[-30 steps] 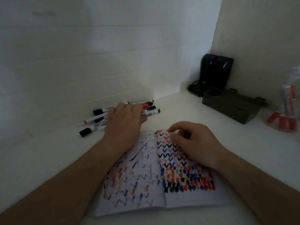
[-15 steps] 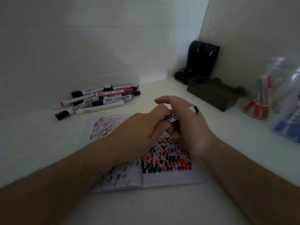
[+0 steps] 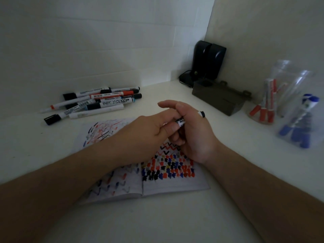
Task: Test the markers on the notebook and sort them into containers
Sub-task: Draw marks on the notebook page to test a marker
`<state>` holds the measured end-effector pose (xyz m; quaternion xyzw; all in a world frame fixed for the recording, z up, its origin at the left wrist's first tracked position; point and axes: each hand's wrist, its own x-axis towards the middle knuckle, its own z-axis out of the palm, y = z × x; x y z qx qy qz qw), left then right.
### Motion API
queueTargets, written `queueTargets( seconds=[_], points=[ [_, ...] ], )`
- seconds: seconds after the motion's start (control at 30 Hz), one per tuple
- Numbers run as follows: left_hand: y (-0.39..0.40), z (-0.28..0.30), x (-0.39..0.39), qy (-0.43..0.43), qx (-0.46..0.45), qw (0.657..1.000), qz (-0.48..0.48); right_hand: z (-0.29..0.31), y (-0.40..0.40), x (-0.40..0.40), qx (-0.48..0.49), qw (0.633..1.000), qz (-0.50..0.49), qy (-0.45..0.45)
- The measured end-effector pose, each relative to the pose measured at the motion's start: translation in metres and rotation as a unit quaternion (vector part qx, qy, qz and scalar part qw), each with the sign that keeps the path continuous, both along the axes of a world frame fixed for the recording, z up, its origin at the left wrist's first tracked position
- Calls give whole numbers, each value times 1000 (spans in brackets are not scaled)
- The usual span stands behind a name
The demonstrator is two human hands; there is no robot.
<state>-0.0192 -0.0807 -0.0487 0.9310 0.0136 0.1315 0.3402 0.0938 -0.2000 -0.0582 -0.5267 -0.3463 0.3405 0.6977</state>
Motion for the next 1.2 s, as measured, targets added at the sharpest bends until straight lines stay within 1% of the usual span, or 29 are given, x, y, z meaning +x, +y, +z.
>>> queueTargets(
  seconds=[0.07, 0.13, 0.2, 0.27, 0.33, 0.43, 0.5, 0.6, 0.63, 0.77, 0.83, 0.9, 0.97, 1.03, 1.1, 1.13, 1.2],
  points=[
    [1, -1, 0, -7, -1, 1000, -1, 0, -1, 1, 4, 1000, 1, -12],
    [0, -6, -1, -29, 23, 999, 17, 3, -1, 0, 5, 999, -16, -36],
    [-1, -12, -1, -62, 86, 993, 42, 5, -1, -3, 9, 998, -42, -47],
    [-1, -17, 2, -86, 148, 983, 65, 6, 0, -5, 13, 997, -65, -37],
    [1, -18, 5, -103, 184, 974, 76, 6, 1, -5, 16, 996, -88, -30],
    [2, -16, 8, -114, 207, 969, 75, 5, 2, -3, 20, 993, -111, -17],
    [-1, -14, 8, -115, 190, 973, 63, 3, 1, -1, 22, 995, -100, -9],
    [0, -10, 6, -74, 67, 994, 48, -1, -1, 3, 30, 997, -71, -19],
    [1, -9, 4, -59, 39, 997, 40, -1, -2, 3, 30, 997, -63, -28],
    [0, -7, 0, -18, 38, 999, 4, 4, -4, 2, 0, 998, -6, -63],
    [-3, -8, -1, -6, 21, 999, 24, 11, -10, 8, -42, 996, 8, -73],
    [-3, -9, -2, 11, -1, 998, 56, 24, -22, 26, -52, 997, -13, -64],
    [-2, -9, -4, 41, 14, 997, 63, 41, -42, 48, -36, 999, -27, -20],
    [-4, -7, -5, 95, 75, 992, 32, 54, -64, 59, -31, 999, 13, 6],
    [-8, -4, -6, 150, 154, 976, -26, 54, -83, 57, -48, 996, 76, -4],
    [-10, -2, -6, 172, 182, 967, -52, 49, -90, 53, -58, 994, 91, -17],
    [-11, 0, -8, 208, 208, 953, -77, 31, -100, 40, -88, 992, 79, -53]
  ],
)
